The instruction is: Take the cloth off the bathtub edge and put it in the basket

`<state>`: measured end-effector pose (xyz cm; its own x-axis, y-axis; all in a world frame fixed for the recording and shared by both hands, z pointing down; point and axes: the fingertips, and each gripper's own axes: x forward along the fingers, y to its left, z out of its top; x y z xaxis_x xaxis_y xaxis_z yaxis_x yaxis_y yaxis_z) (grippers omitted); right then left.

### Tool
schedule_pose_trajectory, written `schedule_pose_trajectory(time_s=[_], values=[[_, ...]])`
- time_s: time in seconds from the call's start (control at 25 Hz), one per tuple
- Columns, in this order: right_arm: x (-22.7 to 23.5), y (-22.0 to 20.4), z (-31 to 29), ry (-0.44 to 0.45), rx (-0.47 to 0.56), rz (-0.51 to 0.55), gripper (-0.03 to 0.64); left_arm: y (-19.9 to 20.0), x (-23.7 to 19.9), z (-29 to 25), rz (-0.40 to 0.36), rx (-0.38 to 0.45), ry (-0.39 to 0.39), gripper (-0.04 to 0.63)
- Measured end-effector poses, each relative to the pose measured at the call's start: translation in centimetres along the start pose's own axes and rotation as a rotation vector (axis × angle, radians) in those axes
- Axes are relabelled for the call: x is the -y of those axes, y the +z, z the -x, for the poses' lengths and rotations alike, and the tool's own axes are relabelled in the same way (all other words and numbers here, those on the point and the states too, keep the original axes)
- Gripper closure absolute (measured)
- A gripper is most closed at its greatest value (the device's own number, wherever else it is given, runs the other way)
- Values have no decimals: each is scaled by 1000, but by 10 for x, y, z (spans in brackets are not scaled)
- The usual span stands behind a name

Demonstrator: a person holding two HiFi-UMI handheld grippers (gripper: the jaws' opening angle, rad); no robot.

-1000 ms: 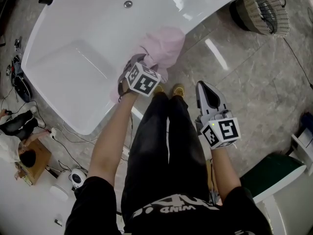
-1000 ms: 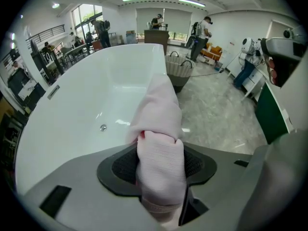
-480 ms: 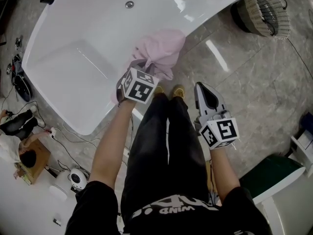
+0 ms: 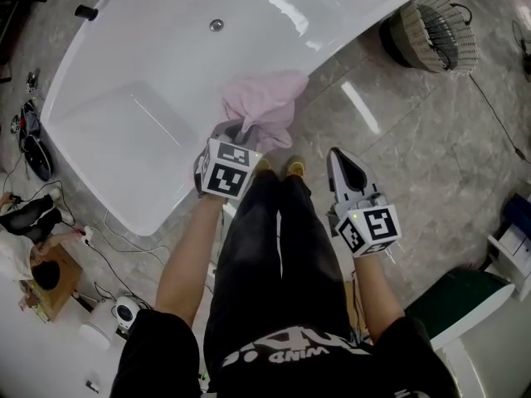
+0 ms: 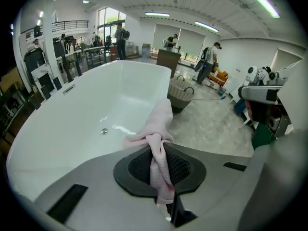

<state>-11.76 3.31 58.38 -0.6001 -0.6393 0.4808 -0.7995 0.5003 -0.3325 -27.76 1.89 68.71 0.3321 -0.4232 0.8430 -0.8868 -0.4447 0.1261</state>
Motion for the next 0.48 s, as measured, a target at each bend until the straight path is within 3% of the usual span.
schedule_pose_trajectory(time_s=[0.2,0.48], values=[[-5,34,18,-4,16,44,604,47,15,54,6,86,-20,555],[-19,100,56,-15,66,95,604,144,45,146,16,254,-42,555]])
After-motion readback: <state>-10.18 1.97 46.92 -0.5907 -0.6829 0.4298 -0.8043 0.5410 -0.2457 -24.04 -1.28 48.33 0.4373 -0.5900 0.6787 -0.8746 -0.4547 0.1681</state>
